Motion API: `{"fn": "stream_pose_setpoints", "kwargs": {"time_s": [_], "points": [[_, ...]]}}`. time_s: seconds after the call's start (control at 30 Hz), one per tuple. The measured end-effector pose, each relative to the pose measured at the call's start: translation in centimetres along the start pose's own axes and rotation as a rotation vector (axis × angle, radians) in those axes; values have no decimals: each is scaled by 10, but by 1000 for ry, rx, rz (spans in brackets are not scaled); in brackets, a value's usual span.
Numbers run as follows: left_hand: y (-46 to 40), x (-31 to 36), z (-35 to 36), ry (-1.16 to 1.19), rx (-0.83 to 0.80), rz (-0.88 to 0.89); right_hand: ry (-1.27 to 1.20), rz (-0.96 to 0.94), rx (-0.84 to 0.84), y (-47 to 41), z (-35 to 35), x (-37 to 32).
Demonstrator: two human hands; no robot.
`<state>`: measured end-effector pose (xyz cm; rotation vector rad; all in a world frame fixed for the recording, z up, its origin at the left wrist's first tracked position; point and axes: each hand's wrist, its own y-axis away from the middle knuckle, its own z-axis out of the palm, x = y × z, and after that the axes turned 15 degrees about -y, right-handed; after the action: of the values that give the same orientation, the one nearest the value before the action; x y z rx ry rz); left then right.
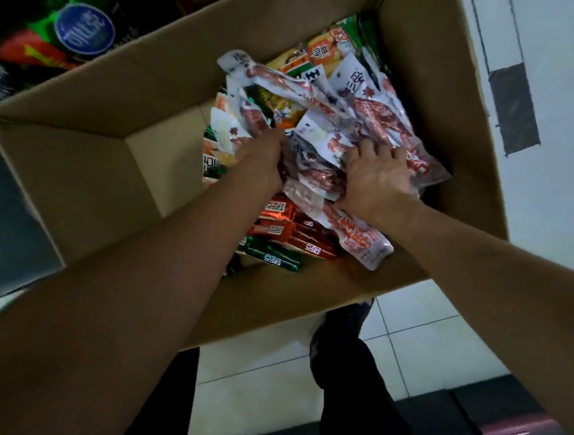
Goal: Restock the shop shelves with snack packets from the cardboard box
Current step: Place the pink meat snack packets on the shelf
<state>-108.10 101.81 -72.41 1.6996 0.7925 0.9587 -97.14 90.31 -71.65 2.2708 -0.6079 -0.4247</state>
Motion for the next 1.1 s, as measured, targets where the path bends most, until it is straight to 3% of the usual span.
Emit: {"fn": "stream_pose_setpoints", "kwargs": {"time_s": [0.1, 0.2, 0.37, 0.6, 0.83, 1.1], "points": [[12, -10, 3, 16, 63, 25, -20, 26, 40, -2, 3, -3], [28, -26, 17, -13, 19, 0, -144, 103, 39, -6, -2, -2], [45, -55, 44, -144, -182, -44, -722, 290, -42, -8, -15, 21], [37, -45, 54, -171, -239, -61, -1483, 321, -316, -1, 11, 50], [30, -54, 52, -148, -336, -20, -1646, 274, -474, 12, 8, 36], [85, -50, 14, -248, -398, 153, -1822, 154, -419, 82, -24, 15]]}}
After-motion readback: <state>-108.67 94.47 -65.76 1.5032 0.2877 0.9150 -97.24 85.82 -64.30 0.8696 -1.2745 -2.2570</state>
